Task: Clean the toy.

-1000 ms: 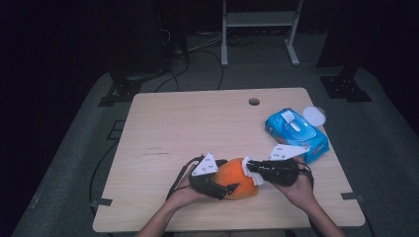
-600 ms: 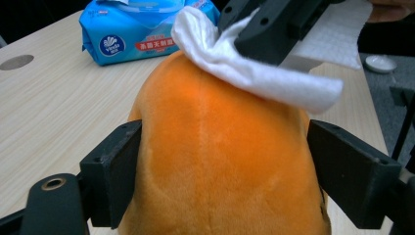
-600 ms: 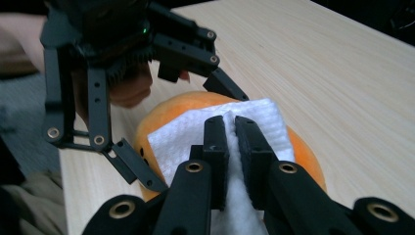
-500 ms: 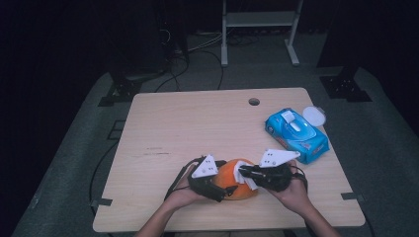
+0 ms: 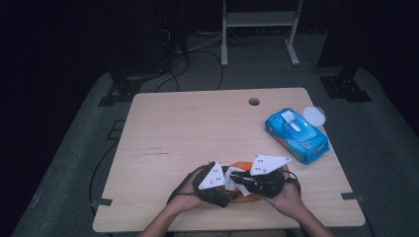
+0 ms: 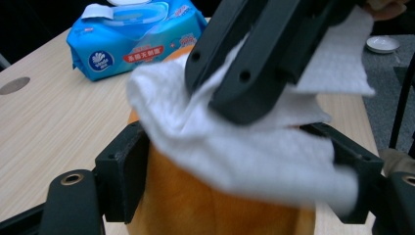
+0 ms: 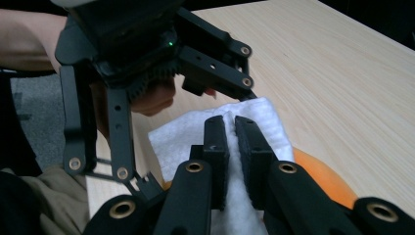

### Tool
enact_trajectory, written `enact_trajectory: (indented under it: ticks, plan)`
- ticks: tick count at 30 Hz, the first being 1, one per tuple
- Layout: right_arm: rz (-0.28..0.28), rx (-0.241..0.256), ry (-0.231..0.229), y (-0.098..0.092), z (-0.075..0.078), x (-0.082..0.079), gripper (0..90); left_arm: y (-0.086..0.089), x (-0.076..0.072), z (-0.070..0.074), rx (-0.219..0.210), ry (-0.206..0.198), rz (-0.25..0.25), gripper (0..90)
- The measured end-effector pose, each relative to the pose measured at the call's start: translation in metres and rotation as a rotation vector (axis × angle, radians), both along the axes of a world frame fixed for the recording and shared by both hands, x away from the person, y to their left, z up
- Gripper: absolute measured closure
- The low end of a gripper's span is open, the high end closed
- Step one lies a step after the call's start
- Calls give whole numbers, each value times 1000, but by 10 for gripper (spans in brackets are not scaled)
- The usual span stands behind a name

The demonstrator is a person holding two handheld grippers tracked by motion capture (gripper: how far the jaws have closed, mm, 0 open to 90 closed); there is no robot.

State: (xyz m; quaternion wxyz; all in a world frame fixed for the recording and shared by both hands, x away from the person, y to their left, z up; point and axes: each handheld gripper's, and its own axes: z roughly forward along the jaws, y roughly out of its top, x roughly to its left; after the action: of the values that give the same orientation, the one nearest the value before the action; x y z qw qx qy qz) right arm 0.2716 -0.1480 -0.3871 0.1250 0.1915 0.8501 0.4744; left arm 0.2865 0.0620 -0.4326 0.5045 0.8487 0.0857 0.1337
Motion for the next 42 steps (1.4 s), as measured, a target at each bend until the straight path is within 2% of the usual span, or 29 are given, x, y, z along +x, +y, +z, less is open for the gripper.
enact_trajectory:
  ticks: [3,6,9,12,14,15,17,20,22,24,25,27,29,32,34,38,42]
  plan:
    - [-49,2,2,-15,1,7,834,7,6,-3,-9,42,22,237]
    - [-115,-10,5,-32,-1,13,833,12,10,-6,-38,78,32,235]
    - [-126,13,46,-38,-5,16,833,6,8,-5,-27,54,24,223]
    - [-102,23,39,-29,-3,12,832,4,5,-5,-20,29,6,220]
    - [-56,53,60,-22,-3,10,831,5,4,-7,-24,28,1,220]
    - [-46,49,60,-19,-4,9,831,5,4,-8,-22,33,3,214]
    - [-43,24,40,-16,-4,8,832,6,5,-7,-26,41,2,210]
    - [-62,34,53,-20,-3,11,833,3,5,-6,-34,52,12,205]
    - [-67,31,41,-17,-2,9,832,-3,2,-6,-20,31,8,174]
    - [-31,57,65,-10,-3,6,832,-7,0,-7,-4,14,1,155]
    - [-17,39,56,-5,-4,4,831,-7,0,-7,11,4,-3,156]
    - [-5,13,32,0,-4,2,832,-2,2,-7,13,17,-3,164]
    - [-11,17,33,-3,-3,4,832,4,6,-7,12,43,12,180]
    - [-57,7,30,-17,-5,9,833,15,15,-10,-1,106,32,190]
    - [-86,21,49,-30,-7,13,834,19,18,-12,-20,133,40,198]
    - [-112,36,65,-42,-8,16,834,18,18,-12,-20,135,34,193]
    - [-99,10,53,-34,-9,12,832,15,17,-11,-13,144,36,129]
